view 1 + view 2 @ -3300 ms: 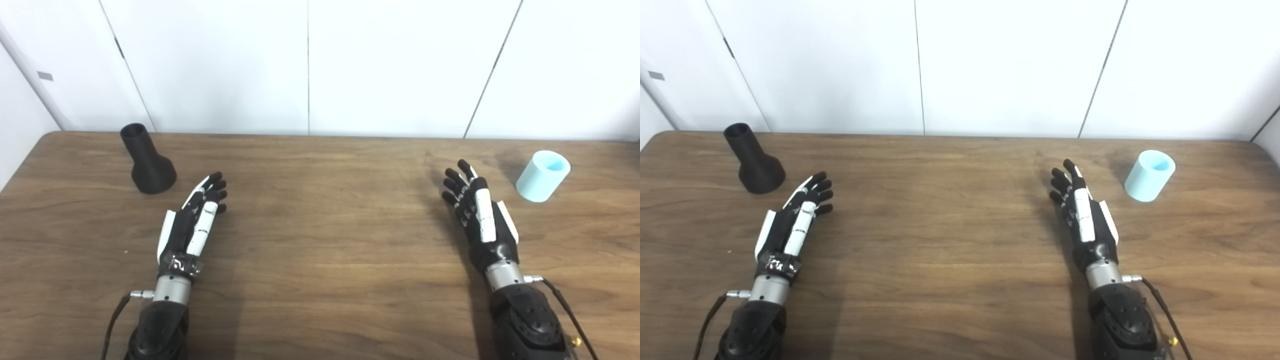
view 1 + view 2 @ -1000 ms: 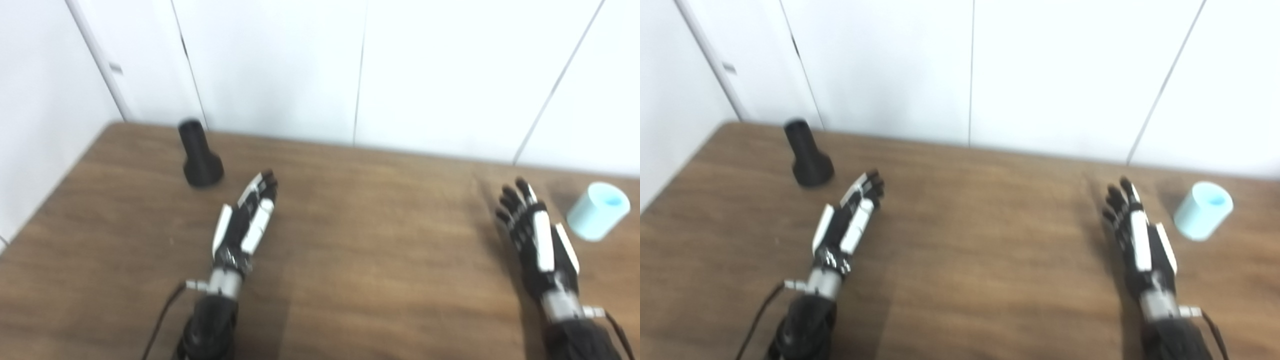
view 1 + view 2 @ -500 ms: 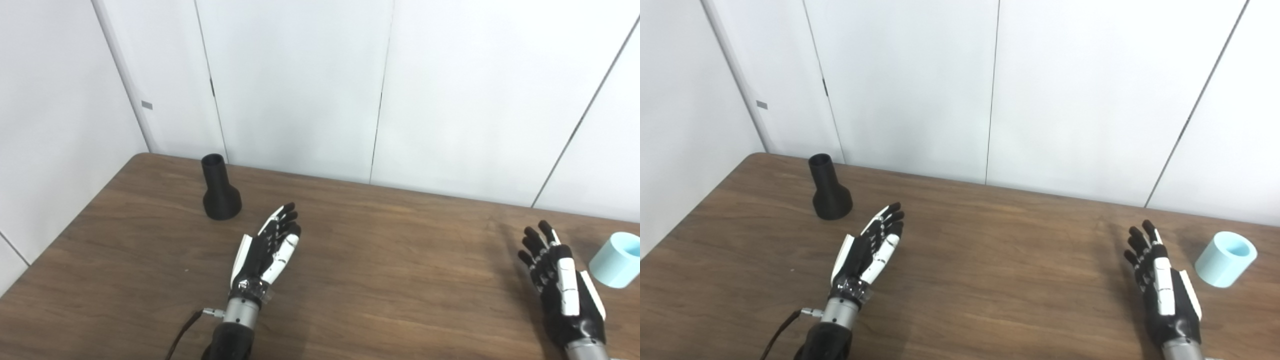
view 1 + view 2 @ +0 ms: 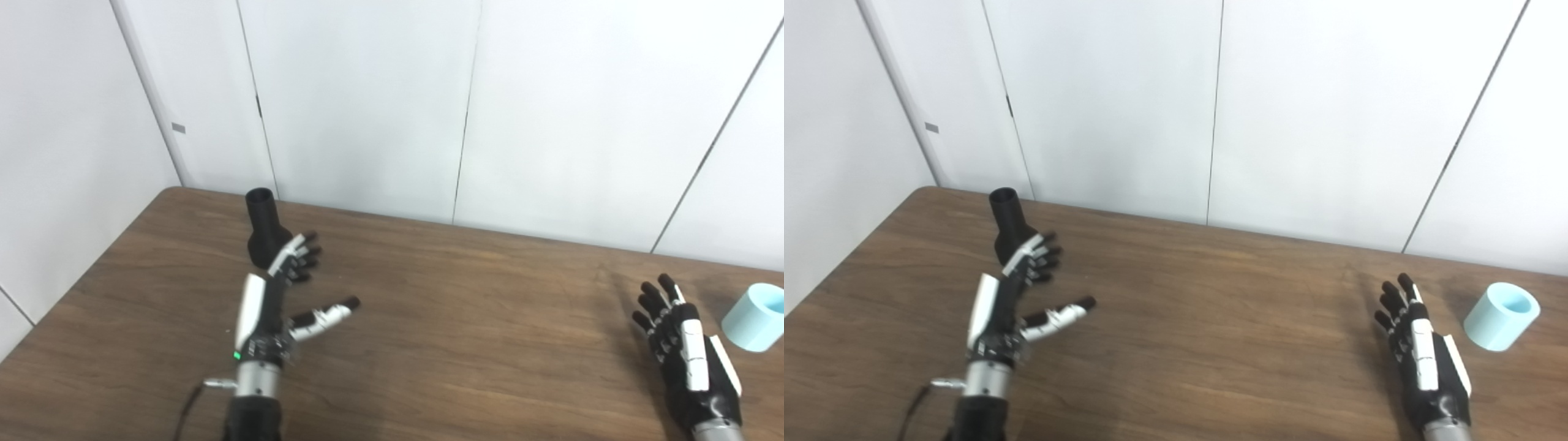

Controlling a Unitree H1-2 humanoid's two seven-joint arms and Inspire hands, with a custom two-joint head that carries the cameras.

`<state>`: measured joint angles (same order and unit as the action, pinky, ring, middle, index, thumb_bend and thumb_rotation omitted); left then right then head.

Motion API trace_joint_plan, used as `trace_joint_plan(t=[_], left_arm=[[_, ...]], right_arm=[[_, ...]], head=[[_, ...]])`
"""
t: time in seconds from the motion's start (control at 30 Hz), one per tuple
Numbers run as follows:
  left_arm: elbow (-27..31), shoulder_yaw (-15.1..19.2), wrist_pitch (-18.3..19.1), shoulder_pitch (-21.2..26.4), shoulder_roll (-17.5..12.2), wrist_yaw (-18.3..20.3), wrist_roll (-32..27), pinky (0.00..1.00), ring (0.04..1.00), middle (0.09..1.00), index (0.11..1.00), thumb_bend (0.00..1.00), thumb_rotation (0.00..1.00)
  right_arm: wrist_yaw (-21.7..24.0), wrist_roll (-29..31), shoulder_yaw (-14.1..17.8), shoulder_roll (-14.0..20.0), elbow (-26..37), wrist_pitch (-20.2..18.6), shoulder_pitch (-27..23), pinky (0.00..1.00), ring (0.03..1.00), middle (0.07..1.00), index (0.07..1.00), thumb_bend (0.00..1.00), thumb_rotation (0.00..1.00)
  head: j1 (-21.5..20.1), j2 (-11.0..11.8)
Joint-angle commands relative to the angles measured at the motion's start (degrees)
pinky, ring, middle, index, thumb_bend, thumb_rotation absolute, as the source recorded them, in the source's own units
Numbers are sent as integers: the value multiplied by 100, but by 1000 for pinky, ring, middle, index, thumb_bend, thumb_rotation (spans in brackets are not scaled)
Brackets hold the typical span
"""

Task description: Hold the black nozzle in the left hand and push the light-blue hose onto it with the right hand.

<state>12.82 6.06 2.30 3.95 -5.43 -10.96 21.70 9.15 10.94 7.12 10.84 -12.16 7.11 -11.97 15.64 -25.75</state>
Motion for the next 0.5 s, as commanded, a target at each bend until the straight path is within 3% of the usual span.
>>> trace_joint_plan(t=[0.0,0.07,0.3,0.47], left_arm=[[401,68,183,219,-133,21,196,765,771,804,868,853,71],[591,162,460,259,-287,64,390,811,781,816,870,867,109],[529,519,756,450,-858,-50,793,734,789,841,835,923,128],[271,703,875,613,-1200,-15,780,751,810,861,899,956,103]], right_arm=[[-11,35,3,-60,46,75,68,921,955,949,992,428,1000],[-9,26,-1,-55,50,75,73,918,953,947,992,431,1000],[20,34,-20,-60,-2,86,47,920,953,947,993,455,1000],[34,66,-14,-49,34,30,47,925,951,946,990,457,1000]], head=[[-2,-13],[-2,-13],[-2,-13],[-11,-81]])
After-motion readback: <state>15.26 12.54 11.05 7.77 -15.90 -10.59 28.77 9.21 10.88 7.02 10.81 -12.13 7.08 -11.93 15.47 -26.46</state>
